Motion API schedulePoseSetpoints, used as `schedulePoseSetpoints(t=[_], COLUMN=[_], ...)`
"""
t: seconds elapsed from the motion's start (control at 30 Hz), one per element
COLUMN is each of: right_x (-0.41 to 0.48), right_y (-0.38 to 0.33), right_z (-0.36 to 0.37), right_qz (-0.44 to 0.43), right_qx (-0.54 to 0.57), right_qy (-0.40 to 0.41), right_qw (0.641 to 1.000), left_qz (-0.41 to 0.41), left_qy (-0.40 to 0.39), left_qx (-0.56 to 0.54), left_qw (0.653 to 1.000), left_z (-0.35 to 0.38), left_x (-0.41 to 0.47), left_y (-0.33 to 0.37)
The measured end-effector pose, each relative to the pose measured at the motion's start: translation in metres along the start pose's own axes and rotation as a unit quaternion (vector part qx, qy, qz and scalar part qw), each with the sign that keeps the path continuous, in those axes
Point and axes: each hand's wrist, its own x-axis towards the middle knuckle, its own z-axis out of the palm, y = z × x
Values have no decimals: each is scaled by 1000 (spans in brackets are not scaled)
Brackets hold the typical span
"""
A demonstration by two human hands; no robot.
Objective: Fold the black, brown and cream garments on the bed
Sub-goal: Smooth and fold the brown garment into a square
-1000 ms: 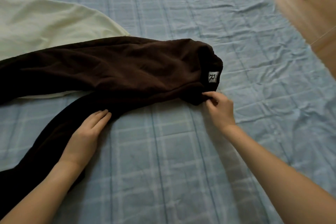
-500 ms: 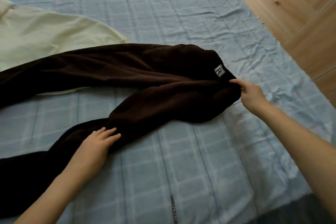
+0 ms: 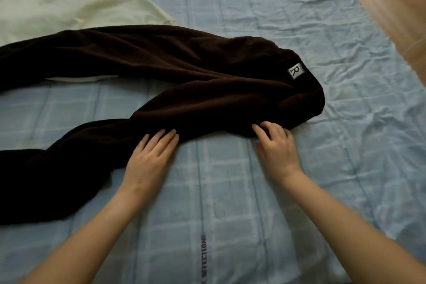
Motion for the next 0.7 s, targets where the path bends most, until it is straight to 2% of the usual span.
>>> schedulePoseSetpoints(t=[0.17,0.37,0.43,0.53,0.6,0.7], right_x=[29,13,5,0,2,0], right_y=[16,36,61,109,125,111], right_z=[15,-13,-34,-72,-88,-84], right_qz=[-39,-43,-72,-89,-98,-83], right_qx=[10,127,168,255,246,152], right_qy=[68,39,22,3,-5,-35], right_qw=[997,990,983,963,964,984], left_qz=[6,-93,-113,-169,-174,-166], left_qy=[35,30,37,13,-14,5], left_qx=[-18,-156,-227,-368,-340,-176], left_qw=[999,983,967,914,924,970], left_z=[10,-20,-39,-70,-74,-66], left_x=[16,13,6,2,9,17], left_y=[-15,8,8,9,22,62])
